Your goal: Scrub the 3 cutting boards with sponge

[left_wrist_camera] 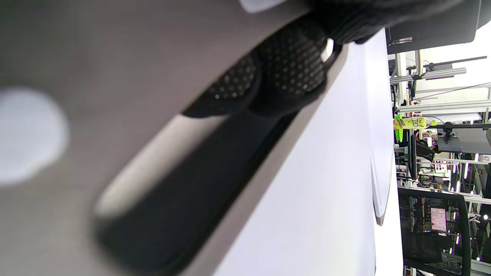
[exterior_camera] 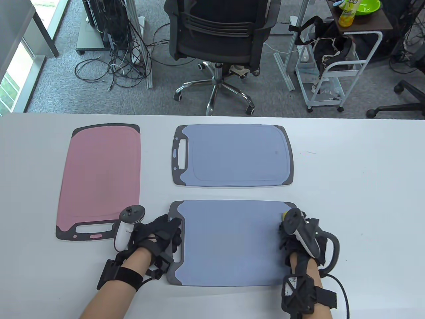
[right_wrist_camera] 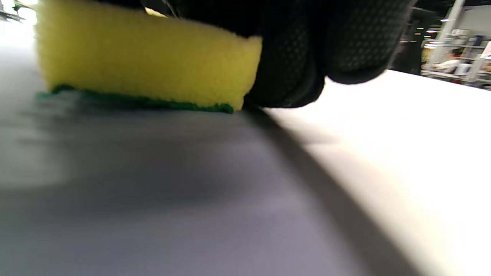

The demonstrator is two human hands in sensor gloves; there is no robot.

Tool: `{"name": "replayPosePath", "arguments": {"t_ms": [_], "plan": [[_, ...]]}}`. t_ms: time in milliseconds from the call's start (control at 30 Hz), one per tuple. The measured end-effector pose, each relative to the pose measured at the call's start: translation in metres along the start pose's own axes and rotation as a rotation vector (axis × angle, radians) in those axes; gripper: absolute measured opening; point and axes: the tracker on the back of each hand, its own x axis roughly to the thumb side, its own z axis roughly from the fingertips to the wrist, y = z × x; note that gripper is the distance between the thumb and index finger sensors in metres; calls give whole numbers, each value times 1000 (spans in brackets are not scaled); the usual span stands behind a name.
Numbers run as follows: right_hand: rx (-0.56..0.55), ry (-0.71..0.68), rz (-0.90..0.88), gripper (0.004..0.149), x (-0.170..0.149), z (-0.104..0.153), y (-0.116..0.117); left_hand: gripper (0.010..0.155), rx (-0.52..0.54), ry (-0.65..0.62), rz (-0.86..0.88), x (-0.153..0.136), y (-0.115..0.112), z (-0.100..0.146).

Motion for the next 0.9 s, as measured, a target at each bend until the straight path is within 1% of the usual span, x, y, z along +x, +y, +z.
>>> {"name": "replayPosePath", "arguments": {"t_ms": [33,100,167,200,267,300,333,367,433,467,500,533,567,600,633,700,733,767,833,867,900], "plan": [[1,-15,-1,70,3,1,0,54,-2,2,2,0,0,0],[-17,-92,21,71,24,6,-2,54,2,4,1,0,0,0],[-30,-307,-45,71,72,24,-5,54,8,5,-2,0,0,0],[-41,-357,-52,70,87,33,-6,53,9,6,-2,0,0,0],[-25,-607,-38,70,145,69,-10,54,10,9,1,0,0,0],[-38,-685,-9,70,165,85,-11,53,9,9,3,0,0,0],[-51,-800,26,70,189,107,-11,54,11,7,0,0,0,0],[-87,-877,54,71,205,125,-10,54,20,1,-8,0,-1,1],[-167,-964,107,71,221,146,-8,54,37,-8,-14,0,-2,3],[-220,-930,158,71,221,149,-8,54,36,-8,-9,-1,-1,3],[-215,-921,184,70,218,147,-9,54,25,-5,-2,-1,-1,3],[-187,-893,148,70,208,138,-9,54,25,-5,-1,-1,-1,3],[-175,-837,105,70,197,128,-9,54,35,-7,-9,0,-2,4],[-148,-766,78,70,178,113,-8,54,42,-10,-16,0,-2,4],[-121,-680,74,69,154,95,-7,54,40,-10,-15,0,-2,4],[-110,-478,80,69,95,61,-3,54,32,-11,-10,0,-1,3],[-105,-403,80,69,72,50,-1,54,37,-13,-15,0,-2,3],[-92,-278,59,69,39,37,3,54,49,-16,-26,1,-3,4],[-31,-116,10,70,-5,24,7,54,64,-21,-45,2,-4,4],[-34,-48,-27,70,-23,19,9,54,66,-23,-52,3,-4,3],[-4,-15,-61,70,-33,16,11,54,57,-23,-50,3,-4,2]]}}
